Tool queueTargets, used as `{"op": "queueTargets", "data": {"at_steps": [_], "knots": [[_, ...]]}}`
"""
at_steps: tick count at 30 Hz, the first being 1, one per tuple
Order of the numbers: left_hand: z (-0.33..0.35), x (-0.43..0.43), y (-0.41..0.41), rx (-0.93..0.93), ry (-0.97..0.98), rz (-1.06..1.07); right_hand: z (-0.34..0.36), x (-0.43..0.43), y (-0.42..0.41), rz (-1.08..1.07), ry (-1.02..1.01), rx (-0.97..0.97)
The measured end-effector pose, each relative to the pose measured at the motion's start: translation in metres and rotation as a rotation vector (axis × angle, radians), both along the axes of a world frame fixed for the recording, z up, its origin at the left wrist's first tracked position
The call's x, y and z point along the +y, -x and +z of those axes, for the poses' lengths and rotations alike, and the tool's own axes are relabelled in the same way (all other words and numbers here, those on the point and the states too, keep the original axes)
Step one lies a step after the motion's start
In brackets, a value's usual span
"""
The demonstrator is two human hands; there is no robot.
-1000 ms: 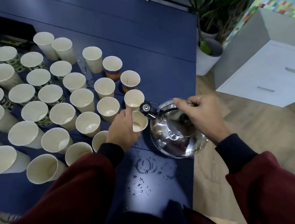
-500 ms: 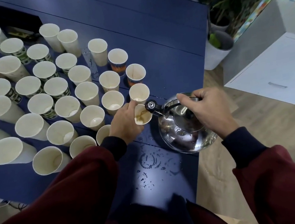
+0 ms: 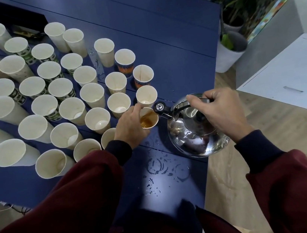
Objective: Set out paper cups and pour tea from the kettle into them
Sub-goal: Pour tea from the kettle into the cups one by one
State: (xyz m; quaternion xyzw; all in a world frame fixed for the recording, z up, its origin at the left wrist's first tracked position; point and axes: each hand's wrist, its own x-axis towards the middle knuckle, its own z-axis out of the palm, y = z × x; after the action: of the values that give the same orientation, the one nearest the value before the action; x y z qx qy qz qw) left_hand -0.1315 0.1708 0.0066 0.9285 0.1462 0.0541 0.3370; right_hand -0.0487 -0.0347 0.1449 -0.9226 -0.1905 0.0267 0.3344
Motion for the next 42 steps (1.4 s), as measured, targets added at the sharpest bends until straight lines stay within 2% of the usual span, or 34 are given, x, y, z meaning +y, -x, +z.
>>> {"op": "queueTargets", "data": {"at_steps": [6,10,14,19,23,26,31,42], "knots": [[0.003,0.001,0.002,0.013,0.0,0.003,0.0,0.0,0.0,-0.016,-0.04,0.026],[0.01,0.001,0.003,0.008,0.023,-0.027,-0.002,-0.004,-0.003,-0.059,-0.151,0.067],[0.028,0.001,0.001,-0.058,0.001,-0.034,-0.003,-0.004,-0.01,-0.081,-0.259,0.089],[0.043,0.009,-0.015,-0.187,-0.016,0.097,0.002,0.006,-0.019,-0.052,-0.3,0.064],[0.039,0.018,-0.042,-0.038,-0.084,0.09,0.005,0.014,-0.027,-0.048,-0.268,0.061],[0.033,0.022,-0.056,0.017,-0.064,-0.045,0.005,0.018,-0.034,-0.068,-0.241,0.048],[0.031,0.028,-0.072,0.079,-0.129,-0.09,0.003,0.025,-0.047,-0.064,-0.162,0.019],[0.02,0.041,-0.081,0.072,-0.128,-0.133,-0.01,0.042,-0.058,-0.096,-0.06,-0.016]]}}
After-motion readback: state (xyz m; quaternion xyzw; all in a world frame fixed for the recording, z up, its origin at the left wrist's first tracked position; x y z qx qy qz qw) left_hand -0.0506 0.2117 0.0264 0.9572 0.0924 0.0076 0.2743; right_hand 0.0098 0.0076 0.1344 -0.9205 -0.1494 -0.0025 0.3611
